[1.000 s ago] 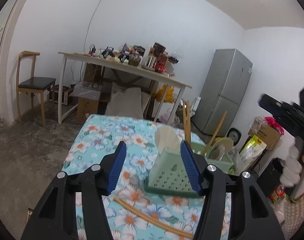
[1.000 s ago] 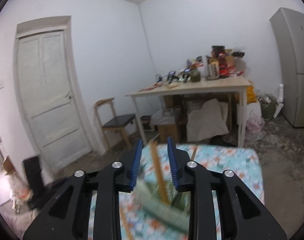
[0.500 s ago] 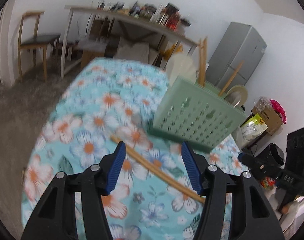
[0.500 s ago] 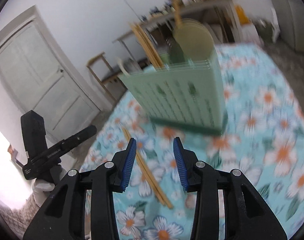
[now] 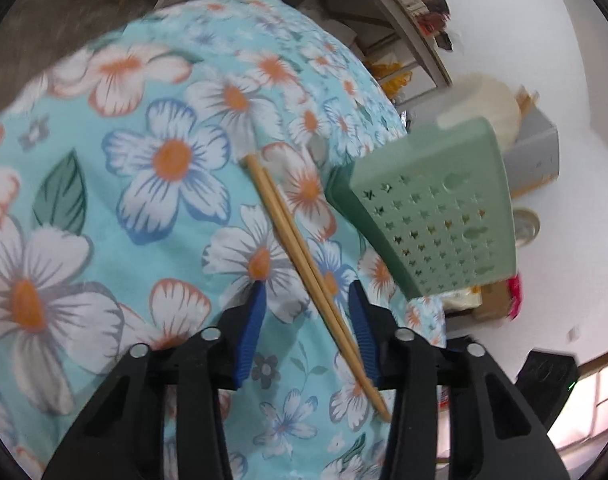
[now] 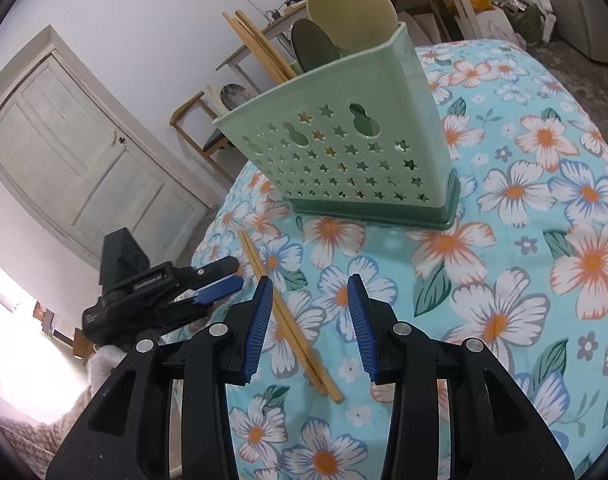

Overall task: Organize utensils
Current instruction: 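Move the left tool to the chopsticks left on the cover, then close the left tool on the remaining chopsticks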

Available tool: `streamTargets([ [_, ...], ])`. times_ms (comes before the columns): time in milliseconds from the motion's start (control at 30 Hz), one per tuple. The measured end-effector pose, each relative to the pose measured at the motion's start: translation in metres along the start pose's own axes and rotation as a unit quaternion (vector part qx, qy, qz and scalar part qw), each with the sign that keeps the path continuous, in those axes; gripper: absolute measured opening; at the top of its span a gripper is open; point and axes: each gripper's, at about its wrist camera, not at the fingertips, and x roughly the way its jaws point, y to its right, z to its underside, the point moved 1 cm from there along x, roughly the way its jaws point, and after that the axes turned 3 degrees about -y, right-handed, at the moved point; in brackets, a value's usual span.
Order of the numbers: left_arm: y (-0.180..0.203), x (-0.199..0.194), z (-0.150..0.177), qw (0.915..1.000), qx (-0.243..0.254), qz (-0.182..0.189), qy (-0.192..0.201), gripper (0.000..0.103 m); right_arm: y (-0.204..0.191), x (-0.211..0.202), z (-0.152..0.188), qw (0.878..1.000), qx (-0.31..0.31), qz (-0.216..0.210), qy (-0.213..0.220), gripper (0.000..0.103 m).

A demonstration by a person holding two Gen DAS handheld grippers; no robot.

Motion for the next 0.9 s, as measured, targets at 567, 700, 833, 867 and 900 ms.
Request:
streamTargets([
  [567,-0.025,0.008,-0.004,0.9950,-0.083,0.052,0.016,0.000,0.005,0.005,-0.002,1.000,0.009,-0.009,-0.006,0.039],
  [700,-0.025,0.005,-0.003,0.9952,-0.082,0.050,0.019,0.000,0.006,0.006,-0.003,1.000,0.012,-0.009,-0.008,0.039],
  [833,-0.027,0.002,-0.003,0.9945,-0.082,0.063,0.016,0.000,0.005,0.007,-0.003,1.000,0.012,-0.008,-0.010,0.039],
  [867,-0.025,0.002,-0.004,0.9945,-0.078,0.068,0.013,0.000,0.004,0.007,-0.002,1.000,0.011,-0.008,-0.009,0.039],
  [900,-0.022,0.003,-0.005,0.9948,-0.075,0.068,0.011,0.000,0.004,0.007,-0.002,1.000,0.011,-0.008,-0.009,0.039],
])
